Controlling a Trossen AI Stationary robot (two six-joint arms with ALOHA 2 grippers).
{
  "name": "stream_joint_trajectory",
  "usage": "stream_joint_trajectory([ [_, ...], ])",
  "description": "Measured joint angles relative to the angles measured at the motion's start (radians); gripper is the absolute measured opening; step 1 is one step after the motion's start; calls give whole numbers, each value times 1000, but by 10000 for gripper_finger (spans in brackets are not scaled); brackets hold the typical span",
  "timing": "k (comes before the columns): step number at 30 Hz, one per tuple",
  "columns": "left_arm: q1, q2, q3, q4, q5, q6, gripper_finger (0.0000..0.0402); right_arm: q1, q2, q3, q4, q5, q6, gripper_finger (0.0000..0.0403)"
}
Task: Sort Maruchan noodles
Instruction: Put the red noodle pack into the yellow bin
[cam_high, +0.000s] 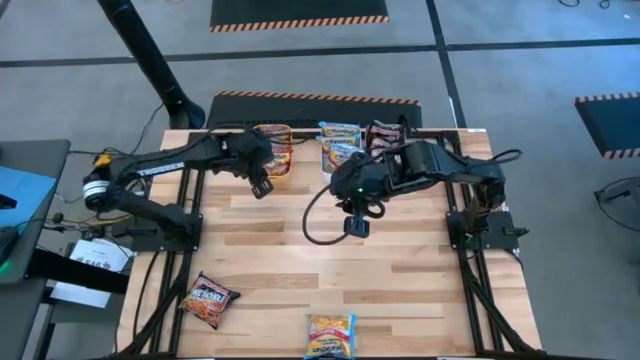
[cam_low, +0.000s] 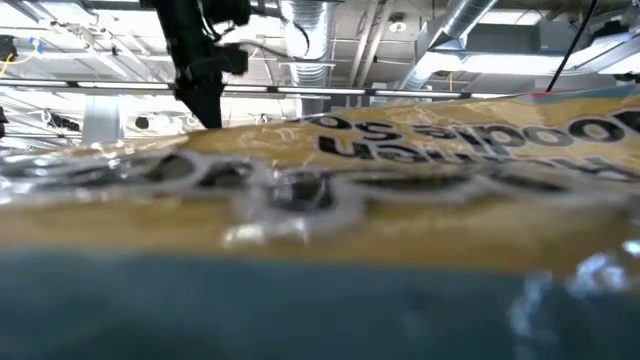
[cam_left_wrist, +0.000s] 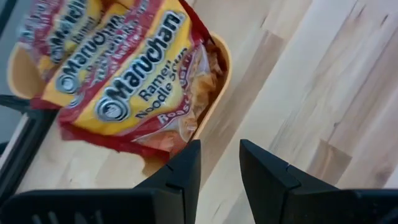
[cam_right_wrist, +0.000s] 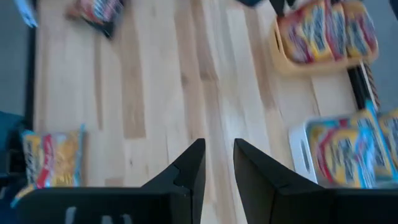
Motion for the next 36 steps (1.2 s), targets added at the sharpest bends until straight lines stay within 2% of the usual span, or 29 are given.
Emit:
stream_joint_trajectory([
  [5, 24, 86, 0, 20, -16, 28, 98, 14, 0, 0, -71, 6, 68, 108],
  [15, 106, 190, 0, 102, -29, 47, 98, 36, 2, 0, -75, 8, 71, 108],
  [25, 142, 279, 2, 102, 21, 46, 98, 36, 2, 0, -77, 8, 68, 108],
  [36, 144, 281, 2, 107, 127, 44, 98, 36, 2, 0, -76, 8, 62, 108],
])
